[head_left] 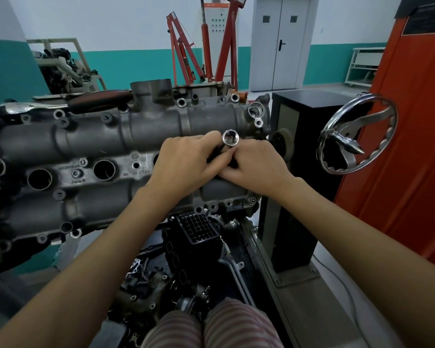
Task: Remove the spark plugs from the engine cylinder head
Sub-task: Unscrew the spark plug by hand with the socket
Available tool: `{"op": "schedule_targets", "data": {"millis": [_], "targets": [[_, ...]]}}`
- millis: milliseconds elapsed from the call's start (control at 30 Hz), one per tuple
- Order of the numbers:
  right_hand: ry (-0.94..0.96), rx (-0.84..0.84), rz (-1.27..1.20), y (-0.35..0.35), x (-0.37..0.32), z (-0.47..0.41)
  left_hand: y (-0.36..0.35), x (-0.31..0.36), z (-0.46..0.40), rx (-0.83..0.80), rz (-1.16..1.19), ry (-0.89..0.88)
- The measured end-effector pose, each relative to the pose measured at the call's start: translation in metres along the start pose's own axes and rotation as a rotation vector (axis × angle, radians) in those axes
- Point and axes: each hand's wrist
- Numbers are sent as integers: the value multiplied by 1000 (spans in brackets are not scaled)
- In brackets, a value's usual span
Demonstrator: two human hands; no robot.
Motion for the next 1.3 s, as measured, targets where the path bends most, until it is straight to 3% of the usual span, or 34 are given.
{"op": "schedule_targets", "data": {"millis": [167, 500, 1300], "targets": [[11, 68, -62, 1, -2, 1, 0, 0, 1, 21, 10, -10], [20, -8, -30, 1, -2, 1, 3, 4, -1, 8, 38, 2], [-5, -14, 15, -2, 1, -1, 3, 1, 1, 20, 62, -12]]}}
Point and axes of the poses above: each hand's wrist, its own z-axis away from the middle knuckle, its own y-axis out of the back of the hand, x = y × z, and after that the axes turned 9 degrees about -y, right-handed
